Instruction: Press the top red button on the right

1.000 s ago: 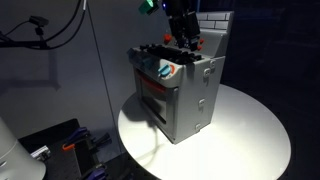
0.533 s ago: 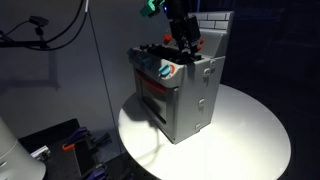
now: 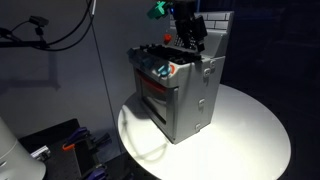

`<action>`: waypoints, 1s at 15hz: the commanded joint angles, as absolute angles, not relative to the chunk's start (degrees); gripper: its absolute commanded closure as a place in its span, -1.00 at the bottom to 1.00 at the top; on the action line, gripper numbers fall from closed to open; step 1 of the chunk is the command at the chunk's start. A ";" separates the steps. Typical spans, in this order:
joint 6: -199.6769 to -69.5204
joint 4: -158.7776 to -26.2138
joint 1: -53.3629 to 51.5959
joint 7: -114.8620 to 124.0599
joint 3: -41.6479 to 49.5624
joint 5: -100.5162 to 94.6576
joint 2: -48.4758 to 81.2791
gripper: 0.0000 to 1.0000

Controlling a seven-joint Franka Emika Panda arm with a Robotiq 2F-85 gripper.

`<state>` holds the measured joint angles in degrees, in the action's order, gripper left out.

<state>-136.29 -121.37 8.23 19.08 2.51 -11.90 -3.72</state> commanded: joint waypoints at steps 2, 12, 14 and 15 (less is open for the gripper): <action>-136.98 -117.37 7.16 19.98 3.17 -10.93 -0.76 -1.00; -137.37 -113.46 5.87 20.83 3.51 -11.18 2.16 -1.00; -137.49 -112.90 5.78 21.15 3.63 -11.29 2.62 -1.00; -137.45 -112.65 5.74 21.22 3.69 -11.26 2.82 -1.00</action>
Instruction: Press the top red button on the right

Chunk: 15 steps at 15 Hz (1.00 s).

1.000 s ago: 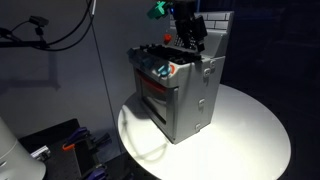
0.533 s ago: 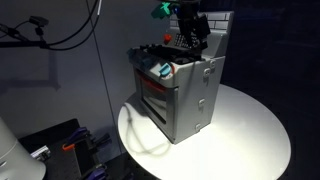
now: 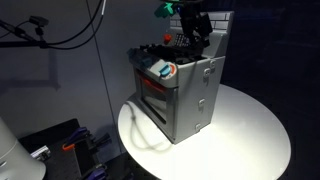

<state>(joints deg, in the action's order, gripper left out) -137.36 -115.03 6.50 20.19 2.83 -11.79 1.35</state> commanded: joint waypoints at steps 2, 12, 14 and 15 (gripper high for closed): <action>-137.51 -112.15 5.66 21.29 3.82 -11.25 3.19 -1.00; -138.27 -110.40 5.18 21.85 4.29 -11.42 4.50 -1.00; -138.40 -110.20 5.16 21.94 4.33 -11.48 4.66 -1.00; -138.43 -110.09 5.14 21.97 4.35 -11.49 4.75 -1.00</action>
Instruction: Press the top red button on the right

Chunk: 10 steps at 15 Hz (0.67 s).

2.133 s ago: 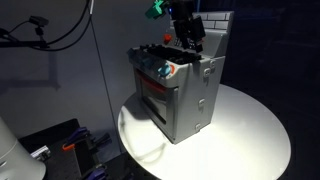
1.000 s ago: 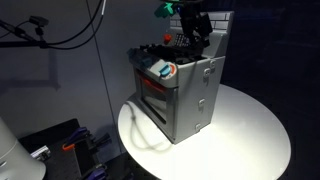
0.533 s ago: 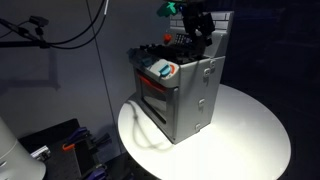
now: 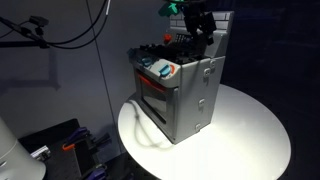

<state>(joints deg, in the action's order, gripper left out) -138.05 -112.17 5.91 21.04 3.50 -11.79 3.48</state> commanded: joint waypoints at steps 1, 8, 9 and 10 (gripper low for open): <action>-138.41 -109.95 5.13 22.05 4.36 -11.51 4.86 -1.00; -138.39 -108.81 5.03 22.07 4.50 -11.43 5.90 -1.00; -138.46 -108.65 5.01 22.09 4.54 -11.46 6.08 -1.00; -138.45 -108.53 4.99 22.10 4.56 -11.46 6.19 -1.00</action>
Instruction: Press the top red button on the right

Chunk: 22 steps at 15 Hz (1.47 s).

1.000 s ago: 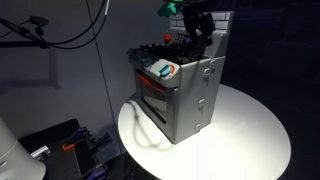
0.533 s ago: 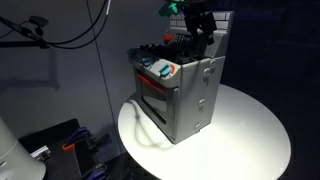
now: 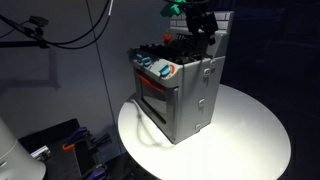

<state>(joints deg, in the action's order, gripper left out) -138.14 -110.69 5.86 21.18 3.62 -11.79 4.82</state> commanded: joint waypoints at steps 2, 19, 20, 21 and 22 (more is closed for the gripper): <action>-138.57 -108.29 4.93 22.13 4.62 -11.55 6.40 -1.00; -138.58 -106.65 4.50 22.72 5.45 -11.88 7.74 -1.00; -137.86 -107.29 4.50 22.36 5.38 -11.56 6.96 -1.00; -137.37 -107.78 4.51 22.00 5.32 -11.27 6.37 -1.00; -136.20 -108.42 4.56 21.32 5.21 -10.63 5.45 -1.00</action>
